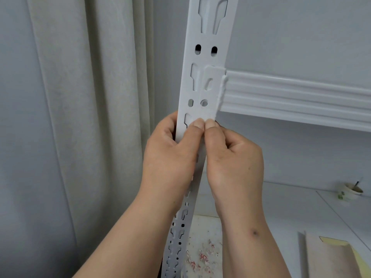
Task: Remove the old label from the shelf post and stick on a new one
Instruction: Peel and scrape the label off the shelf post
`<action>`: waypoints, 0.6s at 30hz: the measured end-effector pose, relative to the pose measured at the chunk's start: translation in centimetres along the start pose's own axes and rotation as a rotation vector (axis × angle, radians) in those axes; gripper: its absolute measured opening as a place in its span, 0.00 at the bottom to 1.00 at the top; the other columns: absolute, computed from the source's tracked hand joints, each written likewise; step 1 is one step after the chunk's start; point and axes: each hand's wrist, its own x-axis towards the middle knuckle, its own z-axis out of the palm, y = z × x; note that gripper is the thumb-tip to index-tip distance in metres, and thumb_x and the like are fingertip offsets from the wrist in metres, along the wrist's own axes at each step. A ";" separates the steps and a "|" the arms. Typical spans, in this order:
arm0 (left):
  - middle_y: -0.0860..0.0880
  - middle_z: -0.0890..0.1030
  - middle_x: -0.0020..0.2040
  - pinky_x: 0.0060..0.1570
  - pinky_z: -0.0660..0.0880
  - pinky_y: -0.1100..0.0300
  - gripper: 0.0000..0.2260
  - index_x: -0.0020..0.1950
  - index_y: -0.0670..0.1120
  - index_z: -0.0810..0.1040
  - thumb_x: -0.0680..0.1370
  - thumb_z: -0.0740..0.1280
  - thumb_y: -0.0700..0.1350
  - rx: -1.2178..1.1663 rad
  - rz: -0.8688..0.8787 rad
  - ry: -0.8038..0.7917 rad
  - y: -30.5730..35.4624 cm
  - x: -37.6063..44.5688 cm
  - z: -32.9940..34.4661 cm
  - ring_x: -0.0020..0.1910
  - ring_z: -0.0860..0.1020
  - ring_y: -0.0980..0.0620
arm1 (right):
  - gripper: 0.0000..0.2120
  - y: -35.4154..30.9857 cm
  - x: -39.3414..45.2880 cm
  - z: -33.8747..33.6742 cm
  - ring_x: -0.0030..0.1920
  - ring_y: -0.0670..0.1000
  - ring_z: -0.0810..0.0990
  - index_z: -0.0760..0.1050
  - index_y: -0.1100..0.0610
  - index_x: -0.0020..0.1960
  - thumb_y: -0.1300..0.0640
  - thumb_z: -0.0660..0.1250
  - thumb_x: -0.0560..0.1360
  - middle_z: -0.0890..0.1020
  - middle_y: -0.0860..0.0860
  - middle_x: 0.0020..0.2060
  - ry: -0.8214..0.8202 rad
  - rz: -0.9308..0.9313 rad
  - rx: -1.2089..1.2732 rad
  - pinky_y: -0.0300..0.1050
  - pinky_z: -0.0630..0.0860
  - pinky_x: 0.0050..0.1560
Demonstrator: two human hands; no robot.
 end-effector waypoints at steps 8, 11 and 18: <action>0.44 0.86 0.50 0.56 0.77 0.33 0.12 0.58 0.53 0.81 0.76 0.64 0.47 -0.008 0.044 -0.102 -0.7 0.0 -0.9 0.53 0.81 0.34 | 0.13 0.8 -0.6 -0.1 0.24 0.45 0.70 0.78 0.49 0.35 0.52 0.62 0.77 0.72 0.42 0.20 -0.031 -0.030 -0.056 0.30 0.62 0.24; 0.49 0.86 0.52 0.60 0.77 0.38 0.13 0.61 0.52 0.80 0.78 0.64 0.47 0.016 0.062 -0.118 -1.0 0.1 -1.0 0.53 0.84 0.42 | 0.13 0.8 -0.7 -0.1 0.24 0.44 0.70 0.79 0.51 0.37 0.50 0.62 0.76 0.75 0.43 0.22 -0.034 -0.024 -0.036 0.30 0.63 0.25; 0.46 0.87 0.48 0.56 0.79 0.38 0.08 0.53 0.54 0.83 0.77 0.66 0.47 -0.022 0.064 -0.050 -0.9 0.0 -0.6 0.52 0.83 0.38 | 0.19 0.5 -0.4 0.1 0.22 0.45 0.67 0.73 0.53 0.28 0.51 0.63 0.77 0.69 0.44 0.18 0.001 -0.032 -0.066 0.31 0.60 0.24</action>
